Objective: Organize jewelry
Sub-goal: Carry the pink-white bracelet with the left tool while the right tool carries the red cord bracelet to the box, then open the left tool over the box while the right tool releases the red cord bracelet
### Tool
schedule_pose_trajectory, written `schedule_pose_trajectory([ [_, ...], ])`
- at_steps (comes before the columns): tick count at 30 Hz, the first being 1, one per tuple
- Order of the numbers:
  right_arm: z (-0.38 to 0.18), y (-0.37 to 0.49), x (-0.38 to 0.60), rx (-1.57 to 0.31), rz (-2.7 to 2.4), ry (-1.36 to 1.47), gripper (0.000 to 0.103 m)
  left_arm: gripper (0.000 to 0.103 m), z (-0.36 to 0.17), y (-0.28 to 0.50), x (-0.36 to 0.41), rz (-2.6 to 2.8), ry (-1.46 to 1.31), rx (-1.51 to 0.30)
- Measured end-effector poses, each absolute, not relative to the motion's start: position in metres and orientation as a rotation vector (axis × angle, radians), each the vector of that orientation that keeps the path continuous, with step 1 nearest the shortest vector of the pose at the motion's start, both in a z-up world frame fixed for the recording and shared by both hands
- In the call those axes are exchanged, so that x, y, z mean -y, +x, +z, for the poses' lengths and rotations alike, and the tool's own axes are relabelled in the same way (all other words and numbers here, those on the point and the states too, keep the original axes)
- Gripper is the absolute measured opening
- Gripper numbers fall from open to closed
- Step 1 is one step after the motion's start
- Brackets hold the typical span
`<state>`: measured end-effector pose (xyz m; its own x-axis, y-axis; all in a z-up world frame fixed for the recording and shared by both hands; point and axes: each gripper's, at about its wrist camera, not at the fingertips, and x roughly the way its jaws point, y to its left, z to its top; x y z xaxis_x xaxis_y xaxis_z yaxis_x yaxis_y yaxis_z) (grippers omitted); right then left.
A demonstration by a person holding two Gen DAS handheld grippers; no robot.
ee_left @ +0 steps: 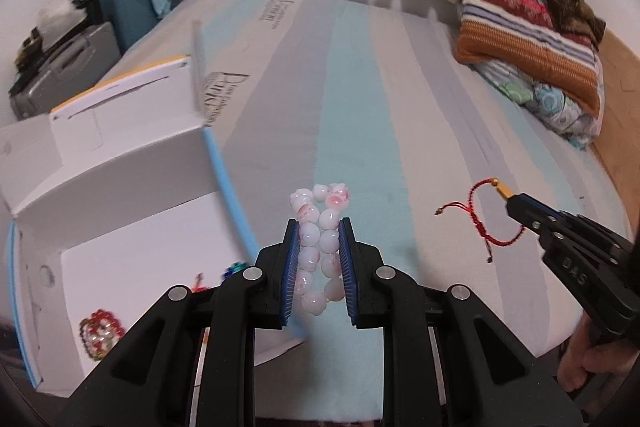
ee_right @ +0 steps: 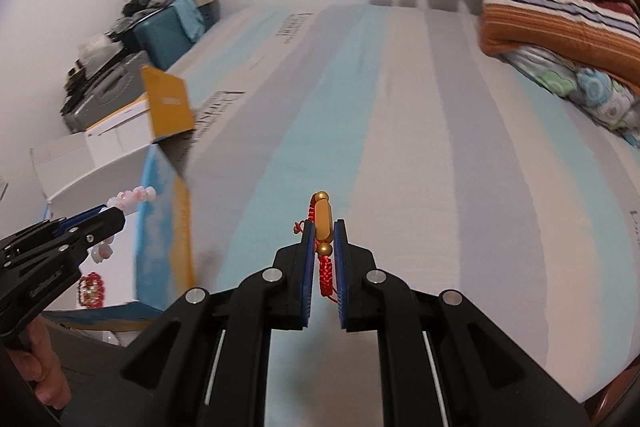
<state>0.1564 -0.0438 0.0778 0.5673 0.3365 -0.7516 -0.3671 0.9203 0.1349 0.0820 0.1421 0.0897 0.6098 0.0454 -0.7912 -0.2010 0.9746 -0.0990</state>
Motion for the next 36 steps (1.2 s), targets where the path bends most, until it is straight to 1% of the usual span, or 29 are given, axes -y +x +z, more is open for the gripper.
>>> schedule_pose_trajectory([
  [10,0.088,0.121,-0.052,-0.855,0.553,-0.094,0.008,0.019,0.097,0.011,-0.239,0.326,-0.221,-0.882],
  [16,0.091,0.097,-0.107,-0.827,0.67,-0.128,0.008,0.019,0.074,-0.027,-0.294,0.428,-0.291,-0.916],
  [20,0.083,0.088,-0.139,-0.848,0.711,-0.162,0.008,0.019,0.058,-0.047,-0.319,0.476,-0.317,-0.938],
  [33,0.025,0.084,-0.192,-0.999,0.719,-0.253,0.009,0.019,0.022,-0.06,-0.351,0.515,-0.352,-0.999],
  [36,0.016,0.084,-0.194,-1.014,0.715,-0.265,0.01,0.02,0.014,-0.059,-0.352,0.515,-0.357,-1.014],
])
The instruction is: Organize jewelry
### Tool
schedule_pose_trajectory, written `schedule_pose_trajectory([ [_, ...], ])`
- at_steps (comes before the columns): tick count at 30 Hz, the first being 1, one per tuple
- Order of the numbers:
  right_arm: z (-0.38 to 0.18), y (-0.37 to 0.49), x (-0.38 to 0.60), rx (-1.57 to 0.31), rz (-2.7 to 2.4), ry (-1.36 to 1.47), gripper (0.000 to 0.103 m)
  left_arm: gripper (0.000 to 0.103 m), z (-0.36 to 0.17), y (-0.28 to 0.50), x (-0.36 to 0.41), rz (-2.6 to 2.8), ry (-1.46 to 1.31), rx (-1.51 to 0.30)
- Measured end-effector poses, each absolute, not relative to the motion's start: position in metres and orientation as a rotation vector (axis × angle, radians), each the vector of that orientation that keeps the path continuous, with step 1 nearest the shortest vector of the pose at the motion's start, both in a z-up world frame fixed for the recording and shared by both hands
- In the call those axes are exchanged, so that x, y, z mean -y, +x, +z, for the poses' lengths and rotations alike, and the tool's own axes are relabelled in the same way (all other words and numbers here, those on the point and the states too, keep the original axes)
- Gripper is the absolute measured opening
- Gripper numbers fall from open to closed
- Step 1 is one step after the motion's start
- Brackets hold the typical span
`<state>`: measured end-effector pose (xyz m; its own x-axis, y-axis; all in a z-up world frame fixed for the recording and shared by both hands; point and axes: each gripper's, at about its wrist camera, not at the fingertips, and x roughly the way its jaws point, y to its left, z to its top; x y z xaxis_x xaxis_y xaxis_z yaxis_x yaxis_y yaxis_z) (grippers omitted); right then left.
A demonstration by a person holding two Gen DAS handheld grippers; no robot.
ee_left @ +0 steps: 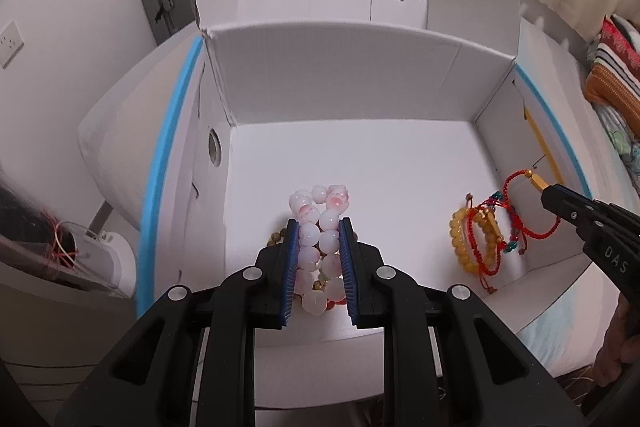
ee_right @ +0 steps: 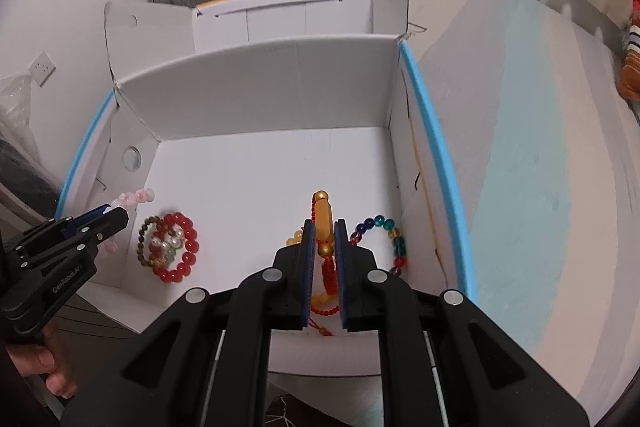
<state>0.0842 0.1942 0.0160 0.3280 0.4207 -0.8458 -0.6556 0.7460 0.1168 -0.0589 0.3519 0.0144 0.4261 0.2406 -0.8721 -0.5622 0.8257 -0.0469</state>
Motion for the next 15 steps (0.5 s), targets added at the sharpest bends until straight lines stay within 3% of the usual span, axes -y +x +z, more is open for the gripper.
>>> schedule_pose_trajectory([
  [3,0.012,0.084,-0.195,-1.024,0.71,-0.269,0.014,0.024,0.01,-0.06,-0.352,0.519,-0.363,-1.022],
  [4,0.012,0.084,-0.196,-1.023,0.709,-0.269,0.02,0.025,0.01,-0.061,-0.352,0.525,-0.36,-1.023],
  [5,0.014,0.083,-0.195,-1.018,0.706,-0.265,0.032,0.025,0.011,-0.061,-0.351,0.538,-0.353,-1.02],
  [6,0.016,0.082,-0.193,-1.008,0.704,-0.259,0.036,0.028,0.013,-0.061,-0.351,0.542,-0.349,-1.015],
  [8,0.025,0.079,-0.188,-0.983,0.704,-0.254,0.045,0.04,0.019,-0.064,-0.35,0.543,-0.35,-1.005],
  [10,0.037,0.075,-0.181,-0.953,0.706,-0.236,0.055,0.061,0.029,-0.069,-0.347,0.565,-0.342,-0.983],
  [13,0.056,0.066,-0.168,-0.895,0.701,-0.214,0.071,0.078,0.049,-0.081,-0.337,0.591,-0.312,-0.923],
  [15,0.068,0.056,-0.156,-0.851,0.702,-0.201,0.081,0.084,0.062,-0.094,-0.329,0.595,-0.307,-0.887],
])
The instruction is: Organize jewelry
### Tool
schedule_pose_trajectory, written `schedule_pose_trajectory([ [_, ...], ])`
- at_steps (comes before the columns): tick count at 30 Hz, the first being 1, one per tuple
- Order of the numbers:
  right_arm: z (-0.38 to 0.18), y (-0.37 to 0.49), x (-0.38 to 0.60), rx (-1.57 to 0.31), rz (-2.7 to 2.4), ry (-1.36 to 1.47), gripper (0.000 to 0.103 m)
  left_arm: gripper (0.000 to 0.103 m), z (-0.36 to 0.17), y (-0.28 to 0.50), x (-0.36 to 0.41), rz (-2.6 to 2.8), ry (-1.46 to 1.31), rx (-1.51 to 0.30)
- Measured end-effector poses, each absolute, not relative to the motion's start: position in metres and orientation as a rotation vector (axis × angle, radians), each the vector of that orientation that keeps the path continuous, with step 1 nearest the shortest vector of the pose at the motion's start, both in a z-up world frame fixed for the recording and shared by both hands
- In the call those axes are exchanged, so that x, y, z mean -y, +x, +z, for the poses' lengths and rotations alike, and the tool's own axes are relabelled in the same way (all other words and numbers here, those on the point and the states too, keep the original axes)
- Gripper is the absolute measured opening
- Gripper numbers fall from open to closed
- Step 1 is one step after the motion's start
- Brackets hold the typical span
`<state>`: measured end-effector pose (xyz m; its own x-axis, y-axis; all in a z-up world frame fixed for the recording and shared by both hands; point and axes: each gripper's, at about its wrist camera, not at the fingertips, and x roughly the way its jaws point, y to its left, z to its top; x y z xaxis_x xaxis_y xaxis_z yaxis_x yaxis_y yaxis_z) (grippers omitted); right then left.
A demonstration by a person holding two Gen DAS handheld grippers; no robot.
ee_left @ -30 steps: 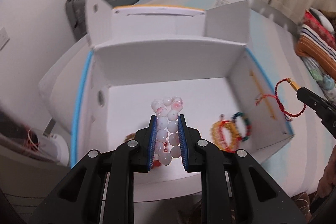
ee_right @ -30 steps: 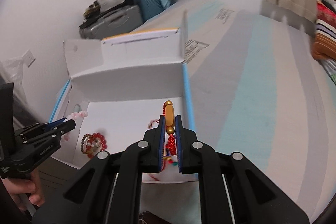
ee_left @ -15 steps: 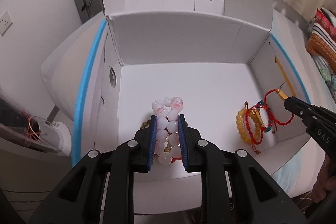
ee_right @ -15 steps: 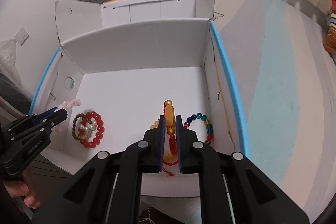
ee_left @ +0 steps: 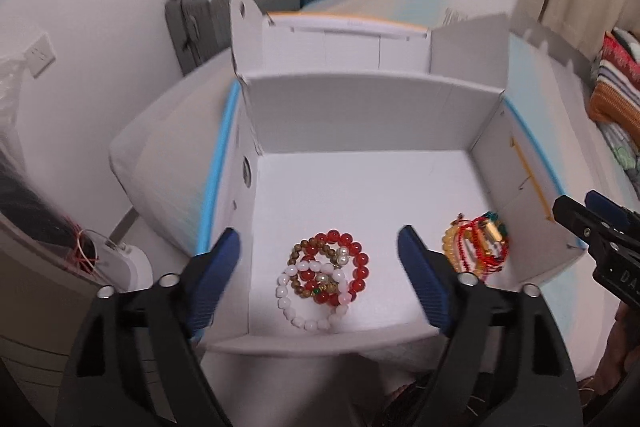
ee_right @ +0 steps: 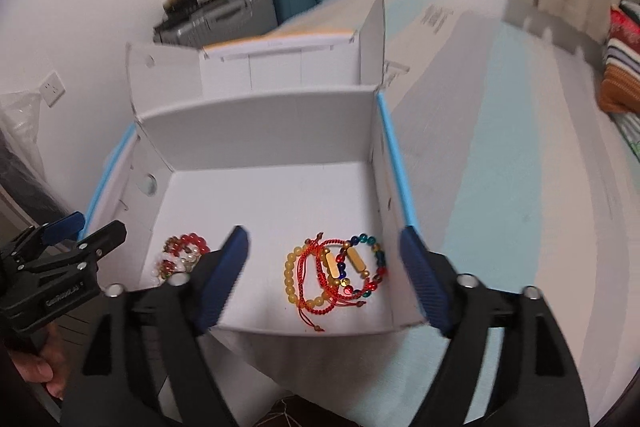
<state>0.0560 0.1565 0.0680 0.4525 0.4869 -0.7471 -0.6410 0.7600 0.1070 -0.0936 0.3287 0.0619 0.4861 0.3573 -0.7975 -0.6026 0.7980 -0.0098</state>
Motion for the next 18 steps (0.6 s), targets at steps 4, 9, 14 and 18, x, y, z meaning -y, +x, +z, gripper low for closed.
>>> schedule_pose_trajectory([
  [4,0.084,0.034,-0.136,-0.767,0.676,-0.21,0.093,0.097,0.081,-0.113,-0.311,0.585,-0.301,-0.827],
  [9,0.085,0.001,-0.113,-0.726,0.67,-0.227,0.096,0.097,0.088,-0.136,-0.279,0.565,-0.254,-0.793],
  [14,0.073,-0.03,-0.095,-0.739,0.675,-0.222,0.096,0.097,0.084,-0.157,-0.257,0.546,-0.249,-0.762],
  [18,0.065,-0.048,-0.087,-0.737,0.681,-0.233,0.096,0.097,0.081,-0.171,-0.25,0.553,-0.263,-0.756],
])
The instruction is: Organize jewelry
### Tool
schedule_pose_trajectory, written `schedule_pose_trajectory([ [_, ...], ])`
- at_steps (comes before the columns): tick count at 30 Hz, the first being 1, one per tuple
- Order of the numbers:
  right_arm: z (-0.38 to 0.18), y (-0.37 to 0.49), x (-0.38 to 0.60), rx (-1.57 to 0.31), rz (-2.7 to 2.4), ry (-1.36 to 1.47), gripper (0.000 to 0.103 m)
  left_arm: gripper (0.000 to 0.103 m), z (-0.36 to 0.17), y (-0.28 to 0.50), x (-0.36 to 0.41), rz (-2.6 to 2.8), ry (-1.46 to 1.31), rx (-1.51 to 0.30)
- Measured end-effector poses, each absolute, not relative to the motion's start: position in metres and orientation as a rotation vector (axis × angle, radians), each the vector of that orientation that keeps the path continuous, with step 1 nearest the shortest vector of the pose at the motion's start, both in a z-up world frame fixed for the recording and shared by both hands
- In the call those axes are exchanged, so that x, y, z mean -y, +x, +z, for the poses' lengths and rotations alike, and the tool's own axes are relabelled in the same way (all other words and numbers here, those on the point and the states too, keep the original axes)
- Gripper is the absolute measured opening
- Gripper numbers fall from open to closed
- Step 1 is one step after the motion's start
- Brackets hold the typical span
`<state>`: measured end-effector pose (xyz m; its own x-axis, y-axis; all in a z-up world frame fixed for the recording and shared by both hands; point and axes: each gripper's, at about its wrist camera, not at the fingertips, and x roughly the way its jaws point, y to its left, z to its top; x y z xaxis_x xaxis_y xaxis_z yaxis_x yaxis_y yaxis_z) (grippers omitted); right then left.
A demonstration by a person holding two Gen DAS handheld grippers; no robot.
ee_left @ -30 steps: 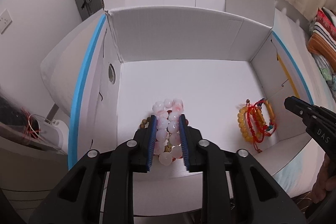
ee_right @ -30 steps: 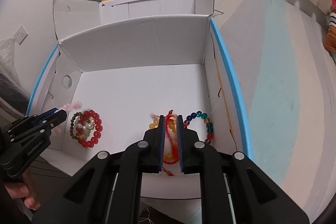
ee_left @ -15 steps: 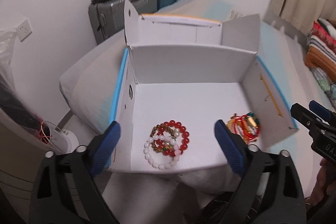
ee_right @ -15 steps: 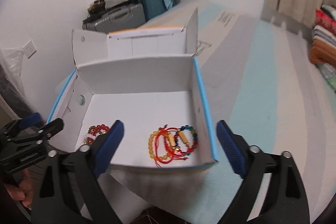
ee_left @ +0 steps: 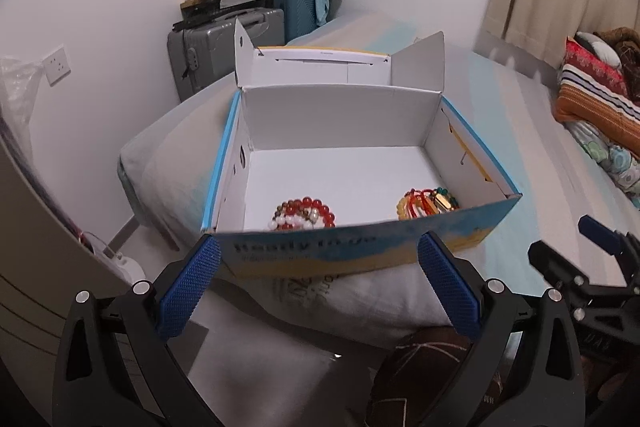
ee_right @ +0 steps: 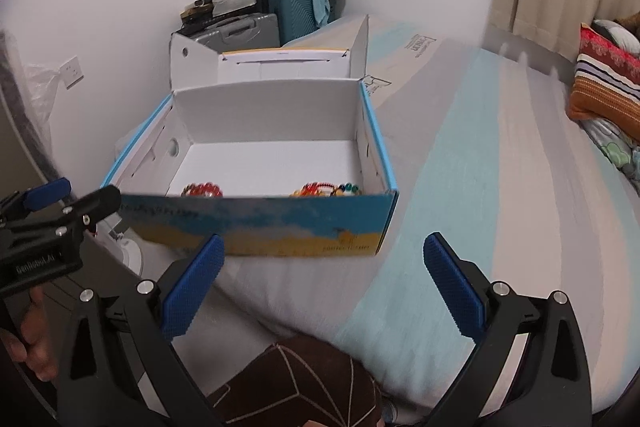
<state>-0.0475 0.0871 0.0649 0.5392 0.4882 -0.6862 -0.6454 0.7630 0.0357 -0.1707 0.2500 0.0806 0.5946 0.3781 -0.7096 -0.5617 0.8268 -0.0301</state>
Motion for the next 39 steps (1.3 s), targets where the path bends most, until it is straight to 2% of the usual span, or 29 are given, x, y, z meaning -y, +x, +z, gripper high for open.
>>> schedule_pose_trajectory([
  [39,0.054,-0.068,-0.078,-0.776,0.636,-0.226,0.096,0.097,0.067,-0.182,-0.231,0.573,-0.254,-0.765],
])
